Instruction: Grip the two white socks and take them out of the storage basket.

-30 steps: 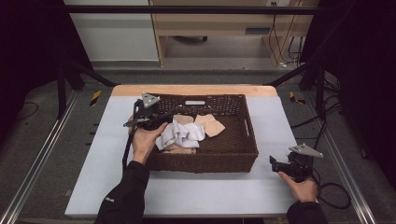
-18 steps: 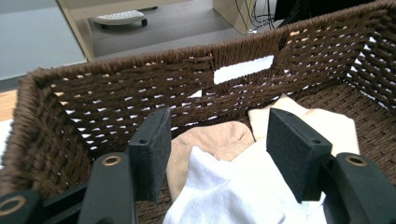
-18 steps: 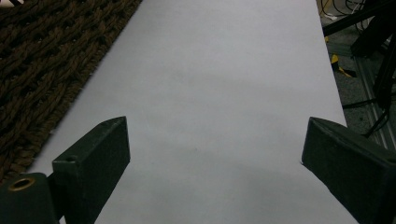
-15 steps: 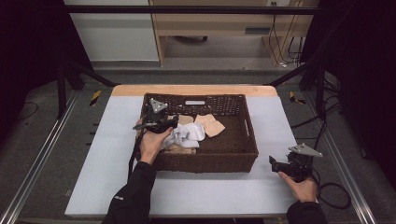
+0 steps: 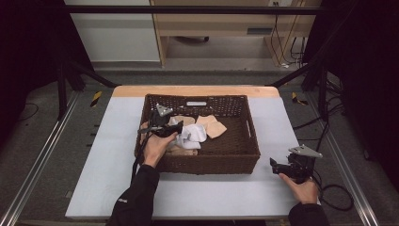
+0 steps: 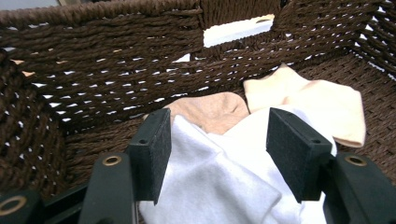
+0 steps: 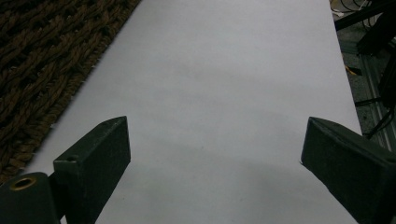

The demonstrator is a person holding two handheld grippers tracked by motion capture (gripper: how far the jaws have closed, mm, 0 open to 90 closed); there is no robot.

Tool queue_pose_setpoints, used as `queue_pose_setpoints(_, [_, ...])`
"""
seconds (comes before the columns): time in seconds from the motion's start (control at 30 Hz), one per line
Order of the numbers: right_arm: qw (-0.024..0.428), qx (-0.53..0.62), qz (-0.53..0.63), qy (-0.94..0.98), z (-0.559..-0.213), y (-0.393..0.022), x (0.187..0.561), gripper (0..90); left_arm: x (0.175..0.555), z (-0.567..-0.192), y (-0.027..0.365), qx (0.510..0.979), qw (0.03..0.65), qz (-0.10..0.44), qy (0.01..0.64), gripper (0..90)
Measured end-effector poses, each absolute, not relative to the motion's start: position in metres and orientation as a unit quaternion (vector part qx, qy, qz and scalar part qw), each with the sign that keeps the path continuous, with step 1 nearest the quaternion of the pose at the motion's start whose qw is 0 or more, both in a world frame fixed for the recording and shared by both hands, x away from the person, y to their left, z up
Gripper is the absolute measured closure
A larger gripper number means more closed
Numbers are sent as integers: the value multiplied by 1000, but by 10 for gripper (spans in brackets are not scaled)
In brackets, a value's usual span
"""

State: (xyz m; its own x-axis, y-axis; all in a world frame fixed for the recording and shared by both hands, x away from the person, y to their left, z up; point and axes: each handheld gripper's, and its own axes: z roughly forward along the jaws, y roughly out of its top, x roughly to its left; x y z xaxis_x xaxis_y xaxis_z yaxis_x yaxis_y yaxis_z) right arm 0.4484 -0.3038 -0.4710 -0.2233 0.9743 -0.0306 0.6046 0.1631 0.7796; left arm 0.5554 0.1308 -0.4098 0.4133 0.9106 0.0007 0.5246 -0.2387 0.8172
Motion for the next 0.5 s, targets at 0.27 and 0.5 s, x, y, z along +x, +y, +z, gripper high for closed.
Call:
queue_pose_setpoints(0.27, [279,557,330,709,-471,-304,448,85,554,-415,125,765,361,240,476,429])
queue_pose_setpoints(0.5, [278,555,328,712,-471,-304,448,85,556,-420,125,783,326,228,478,586])
